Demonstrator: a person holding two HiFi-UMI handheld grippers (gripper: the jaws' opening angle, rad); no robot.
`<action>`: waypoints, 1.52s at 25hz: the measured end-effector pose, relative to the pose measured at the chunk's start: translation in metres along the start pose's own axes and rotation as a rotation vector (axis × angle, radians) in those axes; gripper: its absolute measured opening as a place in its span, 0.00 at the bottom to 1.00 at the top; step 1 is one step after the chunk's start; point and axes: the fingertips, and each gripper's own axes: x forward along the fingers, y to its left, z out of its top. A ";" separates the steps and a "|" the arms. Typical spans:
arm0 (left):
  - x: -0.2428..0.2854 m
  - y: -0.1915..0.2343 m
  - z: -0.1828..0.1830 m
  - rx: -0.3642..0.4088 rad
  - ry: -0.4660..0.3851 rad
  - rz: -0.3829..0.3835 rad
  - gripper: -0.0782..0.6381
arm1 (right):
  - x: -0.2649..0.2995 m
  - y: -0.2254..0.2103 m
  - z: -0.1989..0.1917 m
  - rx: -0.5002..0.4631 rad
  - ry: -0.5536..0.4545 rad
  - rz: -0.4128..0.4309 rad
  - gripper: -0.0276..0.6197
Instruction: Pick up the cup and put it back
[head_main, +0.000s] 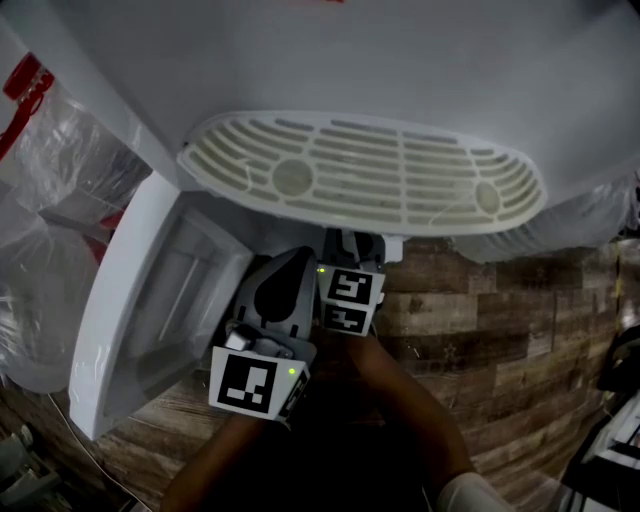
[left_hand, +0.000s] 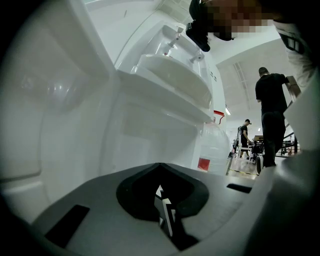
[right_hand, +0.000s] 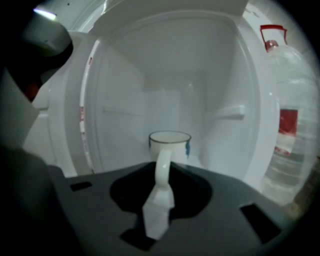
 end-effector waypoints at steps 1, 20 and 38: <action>0.000 0.000 0.000 -0.001 -0.001 0.000 0.12 | 0.000 0.000 -0.001 0.004 0.004 0.003 0.18; 0.002 0.006 -0.001 0.007 -0.008 0.014 0.12 | -0.011 -0.005 0.002 0.006 -0.004 0.183 0.16; -0.013 -0.003 0.020 0.031 -0.007 -0.002 0.12 | -0.091 0.004 0.040 0.013 -0.092 0.345 0.16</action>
